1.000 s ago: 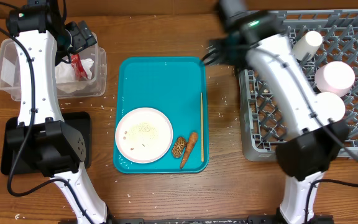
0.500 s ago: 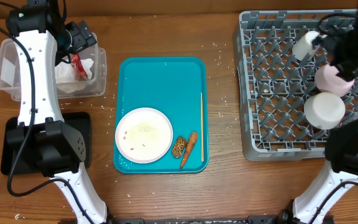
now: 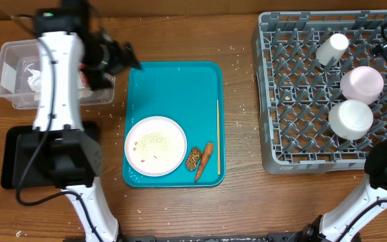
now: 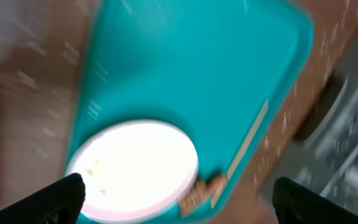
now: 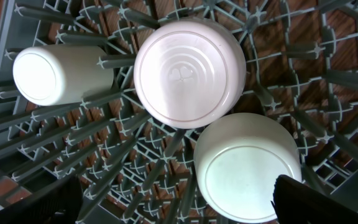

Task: Sort waste into correct bins and load items into the dishwasher
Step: 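Swing left gripper to the white plate and grasp its rim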

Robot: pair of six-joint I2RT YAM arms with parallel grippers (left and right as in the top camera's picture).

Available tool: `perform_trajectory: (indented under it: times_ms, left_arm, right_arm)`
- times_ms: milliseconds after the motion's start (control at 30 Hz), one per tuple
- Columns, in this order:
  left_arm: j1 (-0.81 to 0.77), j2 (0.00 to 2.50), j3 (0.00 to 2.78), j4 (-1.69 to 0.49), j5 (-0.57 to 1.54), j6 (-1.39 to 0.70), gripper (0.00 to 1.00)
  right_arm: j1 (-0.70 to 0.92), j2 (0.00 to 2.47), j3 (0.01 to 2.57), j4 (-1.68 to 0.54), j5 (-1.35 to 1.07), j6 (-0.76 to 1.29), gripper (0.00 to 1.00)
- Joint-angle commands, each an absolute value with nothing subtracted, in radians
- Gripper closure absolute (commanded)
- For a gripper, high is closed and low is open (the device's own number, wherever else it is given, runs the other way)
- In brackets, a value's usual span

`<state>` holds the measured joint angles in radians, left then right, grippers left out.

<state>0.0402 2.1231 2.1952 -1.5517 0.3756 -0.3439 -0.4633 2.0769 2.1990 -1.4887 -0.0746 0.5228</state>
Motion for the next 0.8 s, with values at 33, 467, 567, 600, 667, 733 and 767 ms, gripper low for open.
perform_trajectory:
  times_ms: [33, 467, 567, 600, 667, 733, 767]
  left_arm:
    - [-0.144, 2.106, 2.104, -1.579, 0.459, -0.296, 0.05]
    - [-0.495, 2.106, 1.869, -1.414, 0.059, -0.972, 0.0]
    - [-0.493, 2.106, 1.809, -1.385, -0.044, -1.101, 0.0]
    - [-0.487, 2.106, 1.796, -1.377, -0.065, -1.12, 0.0]
    - [-0.474, 2.106, 1.769, -1.346, -0.077, -1.124, 0.0]
    - [-0.466, 2.106, 1.745, -1.309, -0.075, -1.124, 0.0]
    - [-0.466, 2.106, 1.729, -1.28, -0.074, -1.124, 0.0]
  right_arm:
    - [-0.463, 2.054, 2.218, -1.486, -0.08, 0.529, 0.0]
    - [-0.463, 2.054, 2.218, -1.486, -0.08, 0.529, 0.0]
    - [-0.463, 2.054, 2.218, -1.486, -0.08, 0.529, 0.0]
    - [-0.463, 2.054, 2.218, -1.486, -0.08, 0.529, 0.0]
    - [-0.463, 2.054, 2.218, -1.486, -0.08, 0.528, 0.0]
    - [-0.463, 2.054, 2.218, -1.486, -0.08, 0.529, 0.0]
    - [-0.463, 2.054, 2.218, -1.486, -0.08, 0.528, 0.0]
